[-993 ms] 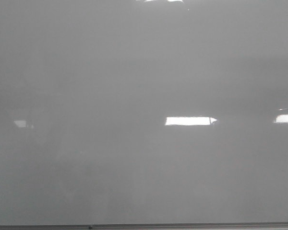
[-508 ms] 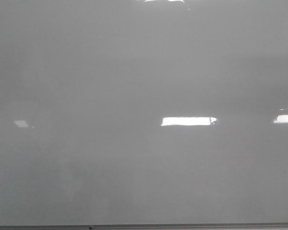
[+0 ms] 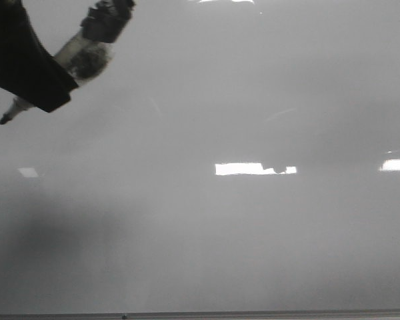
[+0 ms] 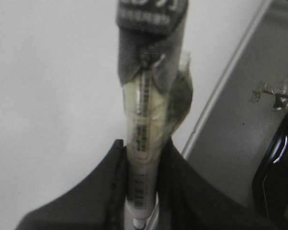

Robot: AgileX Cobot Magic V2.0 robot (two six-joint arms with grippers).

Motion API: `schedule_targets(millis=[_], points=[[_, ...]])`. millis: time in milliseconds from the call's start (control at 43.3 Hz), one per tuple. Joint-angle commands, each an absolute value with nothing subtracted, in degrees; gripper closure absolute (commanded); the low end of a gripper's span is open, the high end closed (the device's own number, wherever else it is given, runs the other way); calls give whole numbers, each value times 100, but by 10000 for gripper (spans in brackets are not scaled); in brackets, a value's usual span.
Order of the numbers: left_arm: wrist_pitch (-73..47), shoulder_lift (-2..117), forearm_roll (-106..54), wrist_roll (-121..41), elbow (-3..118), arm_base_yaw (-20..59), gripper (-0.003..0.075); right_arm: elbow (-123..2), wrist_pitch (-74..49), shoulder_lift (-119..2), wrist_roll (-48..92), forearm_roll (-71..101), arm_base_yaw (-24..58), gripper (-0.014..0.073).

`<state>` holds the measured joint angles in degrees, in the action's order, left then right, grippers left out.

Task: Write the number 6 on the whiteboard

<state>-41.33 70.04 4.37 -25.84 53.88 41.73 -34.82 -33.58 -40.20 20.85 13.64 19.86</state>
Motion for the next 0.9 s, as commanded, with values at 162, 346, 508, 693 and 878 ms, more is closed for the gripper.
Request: schedule_targets(millis=[162, 346, 508, 693, 878], points=[[-4202, 6841, 906, -2677, 5579, 5458, 741, -4544, -3469, -4902, 2815, 1458, 3755, 1], [-4202, 6841, 906, -2677, 5579, 5725, 741, -5283, -3625, -5761, 2870, 1458, 4796, 1], [-4202, 6841, 906, -2677, 5579, 5725, 741, -5782, -3794, -6330, 2919, 1452, 5205, 1], [-4202, 6841, 906, -2677, 5579, 5725, 741, -6150, -3878, -6727, 3120, 1452, 5314, 1], [-4152, 6841, 906, -2689, 5579, 5730, 741, -6420, -4044, -7051, 3125, 1235, 5308, 51]])
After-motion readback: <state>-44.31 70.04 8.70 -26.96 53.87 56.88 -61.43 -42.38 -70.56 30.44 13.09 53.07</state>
